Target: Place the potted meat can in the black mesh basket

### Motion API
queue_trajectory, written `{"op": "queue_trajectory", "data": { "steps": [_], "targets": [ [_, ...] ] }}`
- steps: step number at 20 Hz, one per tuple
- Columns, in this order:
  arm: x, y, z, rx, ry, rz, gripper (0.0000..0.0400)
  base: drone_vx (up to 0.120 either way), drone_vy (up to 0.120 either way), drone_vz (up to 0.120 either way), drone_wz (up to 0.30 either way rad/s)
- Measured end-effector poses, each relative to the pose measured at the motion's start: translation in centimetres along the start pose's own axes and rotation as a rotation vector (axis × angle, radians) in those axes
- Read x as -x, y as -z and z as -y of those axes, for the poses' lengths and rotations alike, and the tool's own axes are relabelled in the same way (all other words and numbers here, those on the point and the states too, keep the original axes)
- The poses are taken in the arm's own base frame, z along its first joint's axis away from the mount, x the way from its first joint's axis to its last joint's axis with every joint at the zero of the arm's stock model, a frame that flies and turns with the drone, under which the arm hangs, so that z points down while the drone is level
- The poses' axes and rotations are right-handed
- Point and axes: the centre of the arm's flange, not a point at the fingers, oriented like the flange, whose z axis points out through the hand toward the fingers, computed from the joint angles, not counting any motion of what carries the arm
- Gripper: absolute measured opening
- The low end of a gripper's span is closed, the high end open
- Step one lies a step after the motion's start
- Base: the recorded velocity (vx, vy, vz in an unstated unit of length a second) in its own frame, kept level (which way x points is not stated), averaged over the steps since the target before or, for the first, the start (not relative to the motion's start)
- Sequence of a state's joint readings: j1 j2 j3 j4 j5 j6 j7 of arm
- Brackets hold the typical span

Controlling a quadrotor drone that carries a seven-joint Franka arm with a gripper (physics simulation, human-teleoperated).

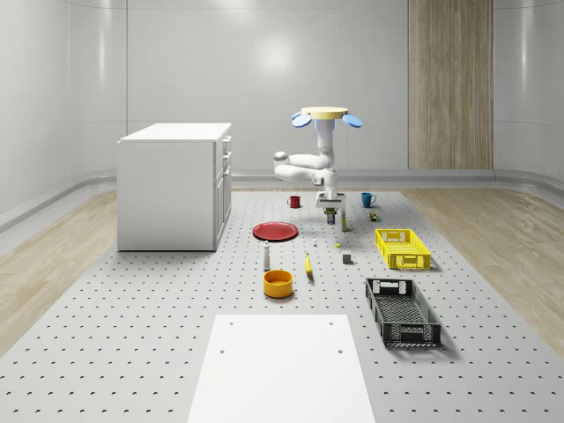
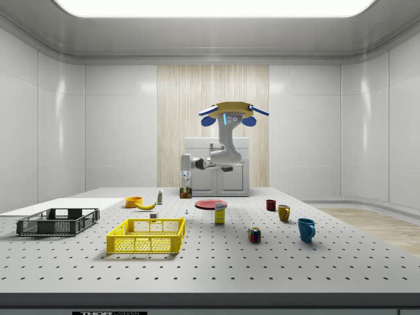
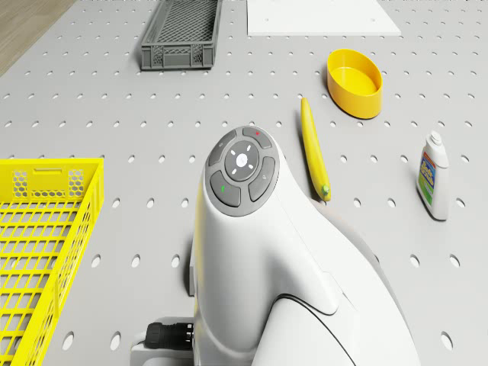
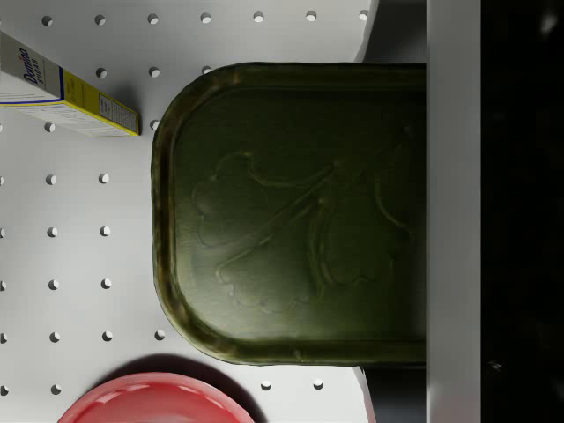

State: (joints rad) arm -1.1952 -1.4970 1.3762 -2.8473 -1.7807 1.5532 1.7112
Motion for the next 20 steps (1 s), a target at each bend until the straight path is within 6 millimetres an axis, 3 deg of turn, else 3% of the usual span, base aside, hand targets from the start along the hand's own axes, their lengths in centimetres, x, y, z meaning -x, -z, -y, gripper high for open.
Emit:
{"op": "queue_trajectory", "data": {
  "steps": [13,20],
  "targets": [
    [0.00,0.00,0.00,0.000,0.000,0.000,0.0285,0.120,0.003,0.000,0.000],
    [0.00,0.00,0.00,0.000,0.000,0.000,0.0285,0.120,0.120,0.000,0.000]
  ]
}}
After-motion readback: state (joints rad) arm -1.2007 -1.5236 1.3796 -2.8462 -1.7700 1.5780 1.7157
